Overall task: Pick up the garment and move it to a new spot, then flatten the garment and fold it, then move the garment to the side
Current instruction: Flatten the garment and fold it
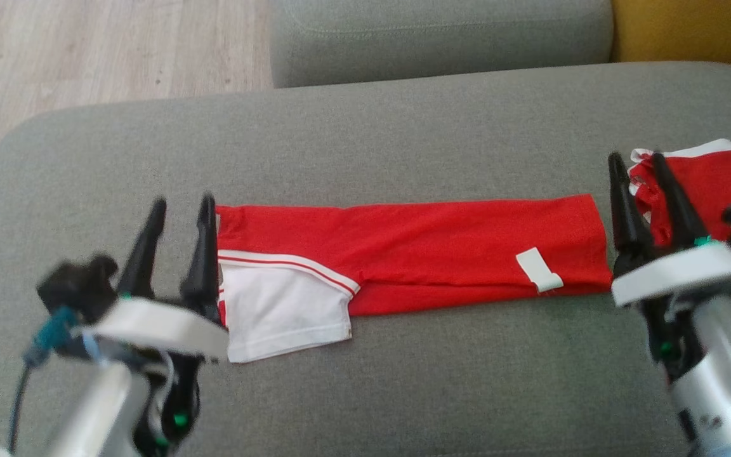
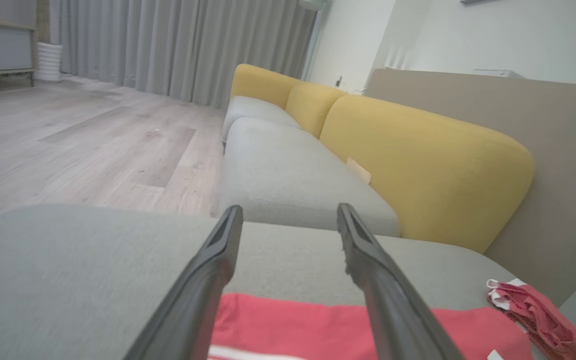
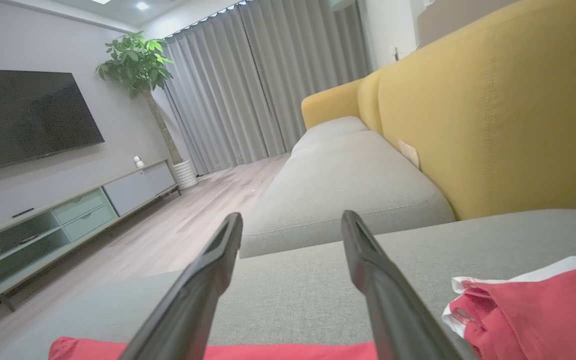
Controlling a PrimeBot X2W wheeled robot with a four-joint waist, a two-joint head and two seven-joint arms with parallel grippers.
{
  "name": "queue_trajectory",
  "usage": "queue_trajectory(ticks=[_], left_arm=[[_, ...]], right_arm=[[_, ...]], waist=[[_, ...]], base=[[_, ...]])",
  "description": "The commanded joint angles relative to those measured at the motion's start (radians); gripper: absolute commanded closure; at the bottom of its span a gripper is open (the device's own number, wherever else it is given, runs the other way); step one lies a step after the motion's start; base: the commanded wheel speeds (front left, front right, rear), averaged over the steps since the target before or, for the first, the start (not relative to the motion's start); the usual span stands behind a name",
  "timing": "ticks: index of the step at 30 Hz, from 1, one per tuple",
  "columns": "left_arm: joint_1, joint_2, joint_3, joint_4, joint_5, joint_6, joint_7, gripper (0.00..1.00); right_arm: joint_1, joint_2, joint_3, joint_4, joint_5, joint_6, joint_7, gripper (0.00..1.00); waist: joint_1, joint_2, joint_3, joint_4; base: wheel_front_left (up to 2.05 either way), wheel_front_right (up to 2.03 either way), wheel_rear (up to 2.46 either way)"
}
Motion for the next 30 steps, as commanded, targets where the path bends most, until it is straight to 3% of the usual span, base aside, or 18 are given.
queue_trajectory(ticks=[1,2,5,11,20,23,30], left_arm=[[-0.016,-0.004,0.075,-0.018,0.039,-0.012,-0.006,0.00],[0.042,-0.064,0.124,-0.002,0.103,-0.048,-0.006,0.00],[0.112,-0.140,0.196,0.019,0.198,-0.099,-0.006,0.00],[0.192,-0.248,0.292,0.078,0.314,-0.212,-0.006,0.00],[0.159,-0.299,0.349,0.131,0.410,-0.313,-0.006,0.00],[0.136,-0.306,0.363,0.143,0.428,-0.325,-0.006,0.00],[0.113,-0.316,0.396,0.161,0.444,-0.345,-0.006,0.00]], right_arm=[[0.017,0.020,-0.027,-0.042,-0.054,-0.001,-0.011,0.00],[0.070,0.095,-0.108,-0.061,-0.127,-0.001,-0.012,0.00],[0.135,0.181,-0.185,-0.095,-0.222,-0.001,-0.012,0.00],[0.217,0.256,-0.240,-0.113,-0.311,-0.001,-0.012,0.00],[0.178,0.278,-0.410,0.030,-0.409,-0.001,0.070,0.00],[0.141,0.282,-0.495,0.101,-0.463,-0.001,0.108,0.00],[0.063,0.287,-0.583,0.227,-0.511,-0.001,0.138,0.00]], waist=[[0.0000,-0.0001,-0.006,0.000],[0.0000,-0.0001,-0.014,0.001],[0.0000,-0.0001,-0.022,0.005],[0.0000,-0.0001,-0.026,0.018],[0.0000,-0.0001,0.022,0.055],[0.0000,-0.0001,0.042,0.073],[0.0000,-0.0001,0.077,0.109]], base=[[0.00,0.00,0.00],[0.00,0.00,0.00],[0.00,0.00,0.00],[0.00,0.00,0.00],[0.00,0.00,0.00],[0.00,0.00,0.00],[0.00,0.00,0.00]])
